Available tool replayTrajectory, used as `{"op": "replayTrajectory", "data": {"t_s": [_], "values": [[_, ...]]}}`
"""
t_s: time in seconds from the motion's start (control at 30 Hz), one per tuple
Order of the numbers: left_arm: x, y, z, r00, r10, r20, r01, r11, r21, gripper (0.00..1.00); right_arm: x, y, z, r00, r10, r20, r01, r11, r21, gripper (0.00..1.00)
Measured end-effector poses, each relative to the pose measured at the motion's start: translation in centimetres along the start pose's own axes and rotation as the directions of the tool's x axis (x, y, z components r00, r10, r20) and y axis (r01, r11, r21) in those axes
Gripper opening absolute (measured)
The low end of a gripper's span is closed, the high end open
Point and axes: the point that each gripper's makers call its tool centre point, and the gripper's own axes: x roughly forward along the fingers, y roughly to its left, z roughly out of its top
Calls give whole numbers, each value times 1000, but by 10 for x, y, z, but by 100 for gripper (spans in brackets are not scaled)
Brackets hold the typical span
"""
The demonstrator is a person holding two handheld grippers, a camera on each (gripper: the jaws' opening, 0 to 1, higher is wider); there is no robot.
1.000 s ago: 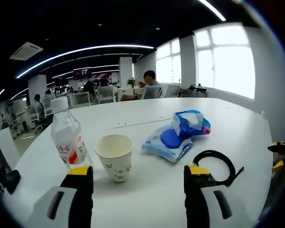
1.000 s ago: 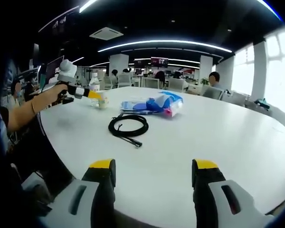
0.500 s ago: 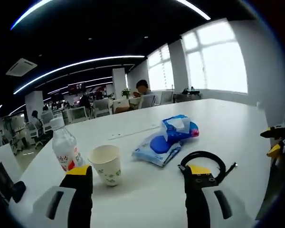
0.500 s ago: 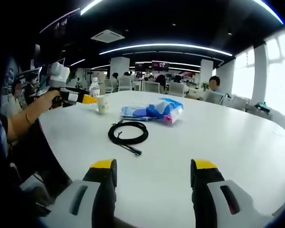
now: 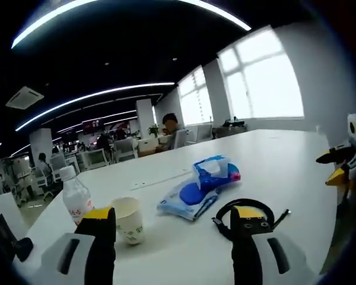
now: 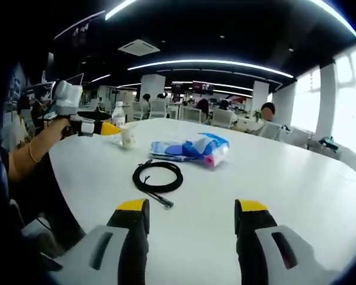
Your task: Arrange the tabletop items into an orderly group along one side of the table until the central work area is clear of visible clutter.
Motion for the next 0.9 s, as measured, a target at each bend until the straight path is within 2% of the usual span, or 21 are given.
{"op": "replayTrajectory", "data": {"t_s": [0.3,0.4,0.57,0.73,0.9], "values": [[-2,-9,9,1000,-8,19,7,999,41,78,6,-5,17,1000,0,22,1,999,-43,56],[-2,-13,20,998,-6,59,2,997,71,77,9,-8,25,1000,1,31,0,998,-56,56],[-2,-20,30,996,-1,91,-10,993,117,76,15,-11,41,998,11,58,-6,997,-82,57],[0,-28,33,995,-2,96,-13,988,154,75,21,-15,51,998,14,61,-8,995,-101,57],[4,-33,32,996,-13,85,1,990,140,75,26,-17,56,998,17,54,-10,993,-117,57]]}}
